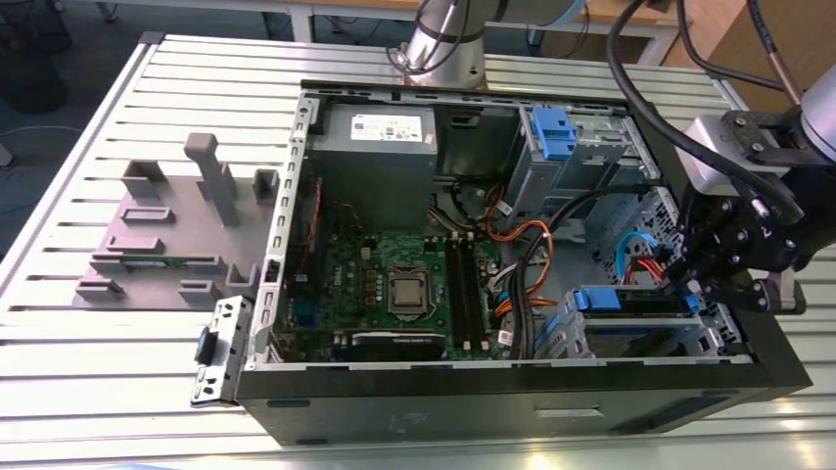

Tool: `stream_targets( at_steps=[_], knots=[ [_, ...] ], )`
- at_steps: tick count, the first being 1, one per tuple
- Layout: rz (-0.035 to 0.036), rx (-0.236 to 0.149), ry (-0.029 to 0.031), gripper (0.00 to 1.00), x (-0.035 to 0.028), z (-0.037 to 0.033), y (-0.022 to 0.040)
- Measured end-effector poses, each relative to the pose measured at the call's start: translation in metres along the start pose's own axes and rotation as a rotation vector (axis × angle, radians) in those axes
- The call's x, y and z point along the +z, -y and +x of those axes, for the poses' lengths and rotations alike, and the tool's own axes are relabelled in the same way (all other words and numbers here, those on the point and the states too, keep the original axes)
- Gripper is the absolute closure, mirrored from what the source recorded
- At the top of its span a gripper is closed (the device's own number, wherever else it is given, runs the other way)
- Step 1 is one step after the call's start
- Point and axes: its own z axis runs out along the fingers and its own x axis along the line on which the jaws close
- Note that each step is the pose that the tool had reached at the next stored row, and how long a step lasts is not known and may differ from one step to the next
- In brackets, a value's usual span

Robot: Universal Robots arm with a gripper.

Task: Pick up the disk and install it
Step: 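Insert the first disk wire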

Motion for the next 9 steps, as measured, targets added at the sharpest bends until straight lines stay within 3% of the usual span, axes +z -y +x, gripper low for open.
stream_targets(
  at_steps=[9],
  knots=[
    [0.0001,0.0,0.0002,0.81,0.0042,0.0003,-0.0026]
  ],
)
